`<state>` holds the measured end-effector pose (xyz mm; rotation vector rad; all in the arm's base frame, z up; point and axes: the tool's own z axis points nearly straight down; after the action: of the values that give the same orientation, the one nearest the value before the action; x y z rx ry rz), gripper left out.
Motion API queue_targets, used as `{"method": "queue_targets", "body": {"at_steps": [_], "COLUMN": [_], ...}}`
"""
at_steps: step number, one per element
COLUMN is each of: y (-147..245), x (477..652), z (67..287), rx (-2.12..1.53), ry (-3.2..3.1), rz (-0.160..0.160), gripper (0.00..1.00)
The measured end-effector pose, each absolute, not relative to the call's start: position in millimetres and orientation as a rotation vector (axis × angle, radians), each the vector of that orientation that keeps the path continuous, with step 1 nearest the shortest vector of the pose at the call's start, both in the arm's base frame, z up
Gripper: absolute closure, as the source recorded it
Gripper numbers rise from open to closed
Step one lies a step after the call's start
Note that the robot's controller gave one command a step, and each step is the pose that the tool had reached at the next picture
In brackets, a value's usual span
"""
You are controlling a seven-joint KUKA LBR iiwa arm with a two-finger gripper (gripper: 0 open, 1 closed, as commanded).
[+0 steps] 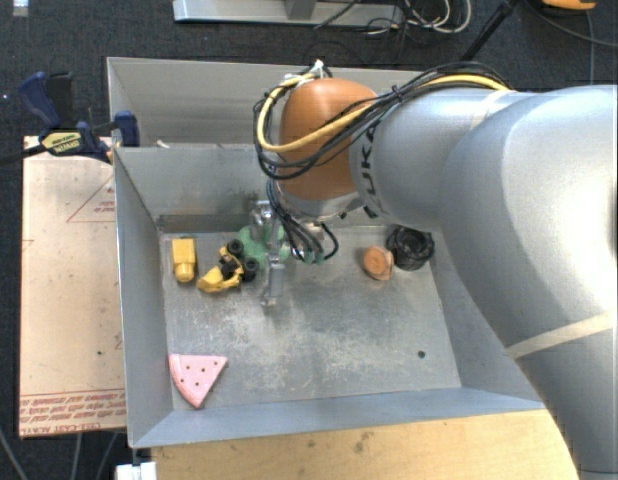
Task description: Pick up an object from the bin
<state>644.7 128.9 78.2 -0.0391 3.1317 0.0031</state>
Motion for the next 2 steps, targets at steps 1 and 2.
{"method": "queue_targets", "body": {"at_steps": [1, 2], "y": [140.7, 140.6], "x": [649.0, 649.0], "z": [75.8, 75.8], "rx": [-0.230, -0.229], "ry": [3.114, 3.114], "rz": [0.007, 0.007], "gripper": [1.00, 1.00]}}
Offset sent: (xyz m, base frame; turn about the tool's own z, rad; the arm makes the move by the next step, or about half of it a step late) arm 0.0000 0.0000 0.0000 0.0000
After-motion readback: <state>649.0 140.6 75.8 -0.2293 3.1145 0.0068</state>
